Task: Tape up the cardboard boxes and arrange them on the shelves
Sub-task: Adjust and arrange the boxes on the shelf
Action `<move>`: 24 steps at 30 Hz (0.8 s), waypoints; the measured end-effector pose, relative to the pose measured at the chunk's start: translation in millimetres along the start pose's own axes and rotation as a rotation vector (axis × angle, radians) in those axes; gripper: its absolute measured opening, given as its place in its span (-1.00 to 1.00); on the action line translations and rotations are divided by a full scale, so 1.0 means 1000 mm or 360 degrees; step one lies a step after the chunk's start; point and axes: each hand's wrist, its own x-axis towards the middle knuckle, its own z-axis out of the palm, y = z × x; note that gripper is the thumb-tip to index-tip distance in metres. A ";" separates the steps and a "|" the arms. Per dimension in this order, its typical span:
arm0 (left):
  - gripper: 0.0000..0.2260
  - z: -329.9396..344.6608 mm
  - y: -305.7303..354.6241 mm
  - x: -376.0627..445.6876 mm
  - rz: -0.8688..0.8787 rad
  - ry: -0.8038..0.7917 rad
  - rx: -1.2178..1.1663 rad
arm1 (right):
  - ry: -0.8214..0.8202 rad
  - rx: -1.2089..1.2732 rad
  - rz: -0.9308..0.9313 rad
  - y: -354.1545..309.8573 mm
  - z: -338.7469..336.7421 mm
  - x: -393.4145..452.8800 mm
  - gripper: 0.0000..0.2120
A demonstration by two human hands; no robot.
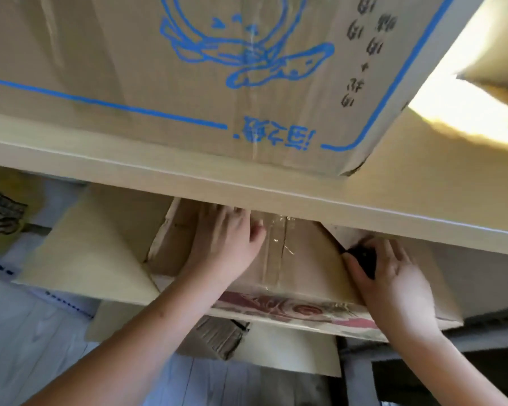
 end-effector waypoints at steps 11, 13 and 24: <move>-0.54 -0.016 -0.015 -0.022 -0.0147 0.0290 0.0348 | 0.0307 -0.0414 0.0067 0.015 0.008 0.015 -0.60; -0.54 -0.025 -0.022 -0.028 -0.0189 0.0301 0.0386 | 0.0246 -0.0454 0.0043 0.012 0.005 0.015 -0.59; -0.62 -0.061 -0.043 -0.080 -0.0493 0.0393 -0.0569 | -0.0081 0.0225 0.0189 -0.095 -0.004 -0.021 -0.56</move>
